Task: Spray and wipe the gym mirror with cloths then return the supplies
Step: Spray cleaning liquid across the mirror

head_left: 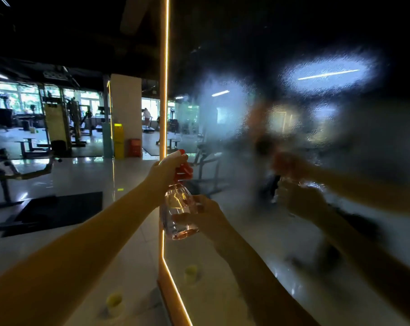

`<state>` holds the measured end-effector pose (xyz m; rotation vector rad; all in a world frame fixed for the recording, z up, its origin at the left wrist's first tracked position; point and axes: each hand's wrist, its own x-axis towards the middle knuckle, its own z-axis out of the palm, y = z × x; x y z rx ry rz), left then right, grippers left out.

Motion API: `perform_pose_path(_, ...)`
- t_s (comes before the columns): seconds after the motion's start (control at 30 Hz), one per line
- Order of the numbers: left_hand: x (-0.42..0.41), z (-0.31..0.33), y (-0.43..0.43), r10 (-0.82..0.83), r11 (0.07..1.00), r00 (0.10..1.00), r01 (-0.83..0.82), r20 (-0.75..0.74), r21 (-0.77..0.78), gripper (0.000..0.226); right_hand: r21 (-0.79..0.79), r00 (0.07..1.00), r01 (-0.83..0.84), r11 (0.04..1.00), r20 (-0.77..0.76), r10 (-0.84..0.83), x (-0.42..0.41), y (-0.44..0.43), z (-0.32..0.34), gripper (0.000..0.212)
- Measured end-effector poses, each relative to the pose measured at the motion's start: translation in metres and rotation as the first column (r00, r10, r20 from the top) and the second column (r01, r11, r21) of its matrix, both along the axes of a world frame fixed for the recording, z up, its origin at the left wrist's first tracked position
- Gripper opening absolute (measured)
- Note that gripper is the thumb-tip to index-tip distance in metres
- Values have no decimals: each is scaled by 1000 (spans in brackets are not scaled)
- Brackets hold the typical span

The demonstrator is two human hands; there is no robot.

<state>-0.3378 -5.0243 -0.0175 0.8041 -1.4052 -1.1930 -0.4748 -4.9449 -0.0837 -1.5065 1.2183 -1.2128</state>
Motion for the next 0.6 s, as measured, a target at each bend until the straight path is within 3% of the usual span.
perform_pose_path(0.1, 6, -20, -9, 79, 996, 996, -77, -50, 40, 20, 58, 998, -65, 996, -20, 66, 6, -7, -14, 43)
perform_pose_path(0.17, 11, -34, -15, 103, 993, 995, -102, -12, 57, 22, 94, 997, -80, 992, -9, 81, 11, -11, -22, 57)
perform_pose_path(0.3, 23, -56, -34, 97, 989, 995, -94, -31, 110, 24, 124, 992, -113, 986, -36, 118, 15, -21, -35, 47)
perform_pose_path(0.47, 32, -83, -52, 79, 986, 997, -78, 1, 150, 32, 199, 994, -77, 977, -60, 91, 28, -40, -53, 64)
perform_pose_path(0.6, 36, -98, -74, 2, 984, 1000, 2, -27, 177, 33, 225, 993, -58, 973, -85, 79, 32, -59, -61, 46)
